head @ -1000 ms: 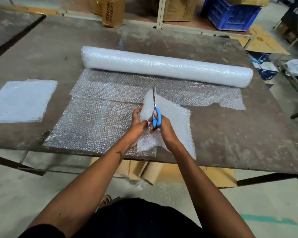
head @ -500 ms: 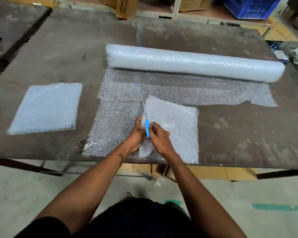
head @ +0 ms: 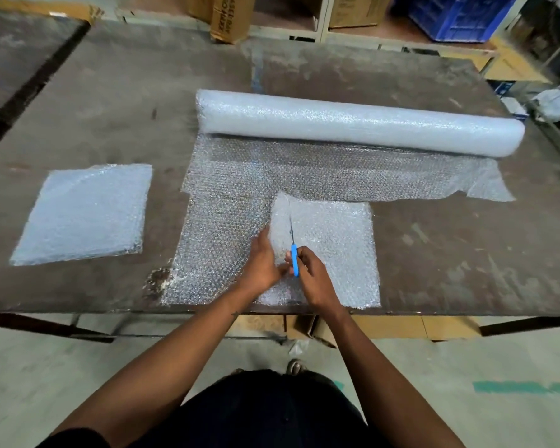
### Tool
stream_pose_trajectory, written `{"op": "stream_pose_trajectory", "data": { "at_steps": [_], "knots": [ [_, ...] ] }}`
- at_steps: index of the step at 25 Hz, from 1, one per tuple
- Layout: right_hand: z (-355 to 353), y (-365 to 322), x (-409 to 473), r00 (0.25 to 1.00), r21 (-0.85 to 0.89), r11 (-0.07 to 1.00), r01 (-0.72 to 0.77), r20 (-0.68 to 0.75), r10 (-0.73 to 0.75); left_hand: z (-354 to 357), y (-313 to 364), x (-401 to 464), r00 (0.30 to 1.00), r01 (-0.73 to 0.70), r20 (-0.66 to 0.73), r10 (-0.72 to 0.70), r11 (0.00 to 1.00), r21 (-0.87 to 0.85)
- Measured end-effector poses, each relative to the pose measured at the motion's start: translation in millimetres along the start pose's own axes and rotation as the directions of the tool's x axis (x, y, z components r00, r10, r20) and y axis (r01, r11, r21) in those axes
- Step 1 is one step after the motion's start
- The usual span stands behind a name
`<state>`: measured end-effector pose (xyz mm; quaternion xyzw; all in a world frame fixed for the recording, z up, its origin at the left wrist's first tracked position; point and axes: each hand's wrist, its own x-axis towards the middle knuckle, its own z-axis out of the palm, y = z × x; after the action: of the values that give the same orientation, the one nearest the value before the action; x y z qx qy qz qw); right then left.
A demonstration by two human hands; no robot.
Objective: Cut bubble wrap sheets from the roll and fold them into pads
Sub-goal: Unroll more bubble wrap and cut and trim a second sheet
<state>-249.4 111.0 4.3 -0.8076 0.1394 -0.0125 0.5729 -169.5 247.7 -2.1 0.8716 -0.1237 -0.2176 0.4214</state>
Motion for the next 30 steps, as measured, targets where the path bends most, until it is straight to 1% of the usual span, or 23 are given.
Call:
{"op": "stream_pose_trajectory", "data": {
  "at_steps": [1,2,4,5,6,8,12,15,17,18,20,22,23,25,27,30],
  "knots": [
    [0,4,0,1.000,0.015,1.000,-0.007,-0.006,0.007,2,0,-3,0.999,-0.037,-0.013,0.039,0.993,0.115],
    [-1,6,-1,1.000,0.012,1.000,-0.010,-0.017,0.010,3,-1,-6,0.998,-0.061,0.001,0.062,0.982,0.180],
    [-1,8,0,0.999,-0.023,1.000,0.006,-0.046,-0.007,4,-3,-10,0.998,-0.066,0.026,0.062,0.975,0.213],
    [-2,8,0,0.998,-0.040,0.999,0.023,-0.065,-0.025,4,-6,-11,0.998,-0.070,0.020,0.067,0.964,0.256],
    [-3,7,0,0.996,-0.063,0.997,0.039,-0.083,-0.044,4,-7,-12,0.996,-0.082,0.011,0.083,0.937,0.340],
    [-6,9,0,0.993,-0.106,0.993,0.050,-0.098,-0.060,2,-15,-14,0.993,-0.103,0.006,0.117,0.851,0.515],
    [-10,16,0,0.996,-0.154,0.987,0.054,-0.068,-0.065,1,-39,-19,0.980,-0.165,0.020,0.197,0.755,0.634],
    [-9,21,-1,0.991,-0.218,0.971,0.100,-0.067,-0.117,4,-49,-22,0.975,-0.177,0.016,0.222,0.730,0.660],
    [-10,23,2,0.989,-0.271,0.953,0.134,-0.023,-0.145,3,-46,-24,0.975,-0.158,-0.032,0.220,0.784,0.601],
    [-10,24,3,0.988,-0.294,0.946,0.141,-0.027,-0.155,-1,-45,-23,0.973,-0.163,-0.045,0.227,0.811,0.562],
    [-11,23,7,0.988,-0.310,0.941,0.132,-0.037,-0.150,-8,-47,-21,0.968,-0.146,-0.096,0.231,0.832,0.536],
    [-17,28,9,0.990,-0.318,0.939,0.134,0.008,-0.139,-11,-52,-24,0.966,-0.092,-0.154,0.208,0.832,0.547],
    [-20,31,10,0.988,-0.335,0.930,0.153,0.032,-0.151,-13,-58,-27,0.969,-0.077,-0.152,0.196,0.821,0.566],
    [-22,30,9,0.977,-0.408,0.888,0.212,0.078,-0.197,-15,-70,-30,0.975,-0.095,-0.102,0.198,0.782,0.617],
    [-18,20,9,0.962,-0.485,0.831,0.272,0.119,-0.245,-17,-74,-28,0.973,-0.114,-0.091,0.212,0.785,0.610],
    [-2,1,10,0.929,-0.484,0.793,0.370,0.195,-0.314,-17,-73,-28,0.966,-0.151,-0.087,0.244,0.802,0.579]
  ]
}}
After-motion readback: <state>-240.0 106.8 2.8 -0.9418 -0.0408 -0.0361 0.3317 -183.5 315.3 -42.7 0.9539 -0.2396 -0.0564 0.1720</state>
